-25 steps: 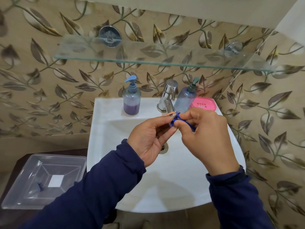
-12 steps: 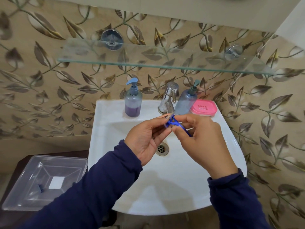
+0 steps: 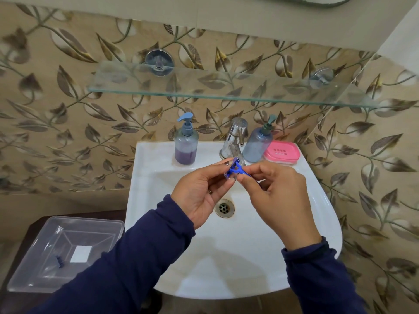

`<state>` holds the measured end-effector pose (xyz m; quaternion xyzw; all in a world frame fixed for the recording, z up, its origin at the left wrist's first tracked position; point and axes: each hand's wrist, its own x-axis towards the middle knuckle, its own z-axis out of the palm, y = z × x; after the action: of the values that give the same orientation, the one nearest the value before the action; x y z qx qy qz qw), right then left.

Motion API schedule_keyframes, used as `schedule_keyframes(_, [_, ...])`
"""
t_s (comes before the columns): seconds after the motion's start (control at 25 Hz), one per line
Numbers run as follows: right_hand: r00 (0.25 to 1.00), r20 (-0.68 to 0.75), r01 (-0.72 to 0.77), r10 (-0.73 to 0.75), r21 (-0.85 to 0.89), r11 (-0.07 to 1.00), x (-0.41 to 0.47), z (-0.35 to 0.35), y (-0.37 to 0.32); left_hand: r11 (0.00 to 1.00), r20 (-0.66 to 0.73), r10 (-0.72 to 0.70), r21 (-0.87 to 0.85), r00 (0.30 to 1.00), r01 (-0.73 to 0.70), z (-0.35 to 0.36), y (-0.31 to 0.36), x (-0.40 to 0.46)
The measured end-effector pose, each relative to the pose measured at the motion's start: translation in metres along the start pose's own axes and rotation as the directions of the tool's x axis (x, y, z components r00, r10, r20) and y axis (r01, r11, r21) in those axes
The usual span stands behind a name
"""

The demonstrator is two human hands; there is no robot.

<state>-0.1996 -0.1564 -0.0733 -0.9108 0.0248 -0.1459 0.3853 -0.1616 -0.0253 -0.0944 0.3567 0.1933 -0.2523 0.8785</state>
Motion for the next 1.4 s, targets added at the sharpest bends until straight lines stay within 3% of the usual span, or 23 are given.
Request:
schedule_keyframes(0.4, [0.997, -0.011, 0.078, -0.080, -0.138, 0.987, 0.002, 0.000, -0.006, 0.999, -0.007, 0.011, 0.040, 1.000, -0.010, -0.001, 0.001, -0.002])
schedule_keyframes(0.76, [0.999, 0.053, -0.003, 0.008, -0.101, 0.995, 0.004, 0.000, -0.002, 0.999, -0.015, 0.014, 0.048, 1.000, -0.014, -0.002, -0.001, -0.002])
schedule_keyframes(0.96, [0.999, -0.034, 0.030, -0.031, -0.018, 0.999, -0.004, 0.009, 0.004, 1.000, -0.035, 0.017, 0.023, 0.999, -0.016, -0.003, 0.000, 0.000])
schedule_keyframes(1.12, [0.988, -0.087, 0.122, -0.127, -0.068, 0.990, -0.009, 0.012, 0.006, 0.995, -0.018, 0.058, 0.080, 0.998, -0.056, -0.001, 0.003, 0.001])
schedule_keyframes(1.2, [0.989, -0.081, 0.123, -0.126, -0.047, 0.991, -0.008, 0.009, 0.005, 0.982, 0.054, 0.092, 0.159, 0.994, -0.099, -0.003, 0.004, -0.001])
schedule_keyframes(1.28, [0.995, -0.045, 0.090, -0.088, 0.033, 0.995, -0.004, 0.002, 0.003, 0.963, 0.212, 0.090, 0.231, 0.973, -0.139, -0.006, 0.008, -0.004])
schedule_keyframes(1.4, [0.997, 0.053, 0.046, -0.055, 0.163, 0.986, 0.002, -0.009, 0.000, 0.930, 0.455, 0.058, 0.299, 0.888, -0.214, -0.012, 0.011, -0.007])
